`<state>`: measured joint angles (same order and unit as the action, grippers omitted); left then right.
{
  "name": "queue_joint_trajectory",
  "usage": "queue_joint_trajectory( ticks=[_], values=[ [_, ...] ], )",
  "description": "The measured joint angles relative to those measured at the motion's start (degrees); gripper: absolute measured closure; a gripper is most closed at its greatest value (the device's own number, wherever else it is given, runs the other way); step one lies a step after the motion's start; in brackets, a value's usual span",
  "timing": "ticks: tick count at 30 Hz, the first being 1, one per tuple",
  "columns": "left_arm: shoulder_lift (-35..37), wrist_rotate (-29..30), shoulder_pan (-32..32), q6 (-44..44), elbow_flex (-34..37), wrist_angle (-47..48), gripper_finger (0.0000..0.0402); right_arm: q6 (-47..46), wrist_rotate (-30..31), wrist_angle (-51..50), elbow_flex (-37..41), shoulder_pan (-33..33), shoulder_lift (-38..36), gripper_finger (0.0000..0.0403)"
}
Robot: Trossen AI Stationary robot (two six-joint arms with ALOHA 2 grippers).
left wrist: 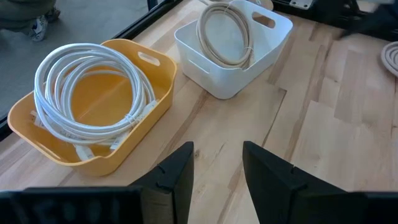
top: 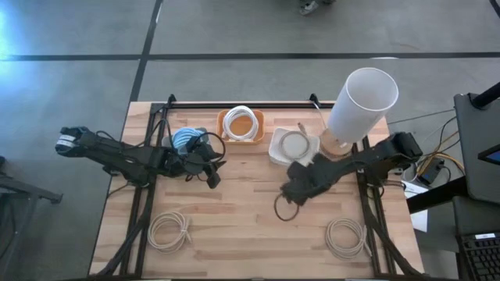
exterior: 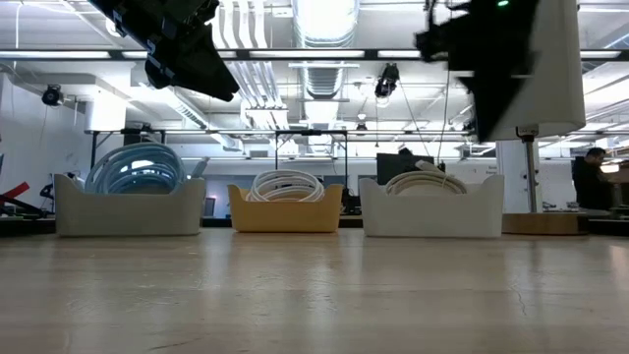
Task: Sort HDMI cables
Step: Put the right brown hdmi cable into the white bin
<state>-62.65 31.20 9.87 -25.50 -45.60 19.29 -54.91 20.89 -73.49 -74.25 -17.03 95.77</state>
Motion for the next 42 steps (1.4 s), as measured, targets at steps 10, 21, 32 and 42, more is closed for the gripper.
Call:
queue_joint_trajectory(
  ticks=[10,21,32,42],
  values=[
    [0.0,0.0,0.0,0.0,0.0,0.0,0.0262,-14.6,-17.9,-0.1,3.2,-10.4,0.0,0.0245],
    [0.0,0.0,0.0,0.0,0.0,0.0,0.0262,-38.8,-21.6,0.4,4.3,-17.7,0.0,0.0246],
    [0.0,0.5,0.0,0.8,0.0,0.0,0.0262,-64.9,-22.9,14.9,8.2,-30.1,0.0,0.0245],
    [0.0,0.5,0.0,0.3,0.0,-0.4,0.0262,-70.8,-22.3,35.6,21.3,-33.3,0.0,0.0257]
  ],
)
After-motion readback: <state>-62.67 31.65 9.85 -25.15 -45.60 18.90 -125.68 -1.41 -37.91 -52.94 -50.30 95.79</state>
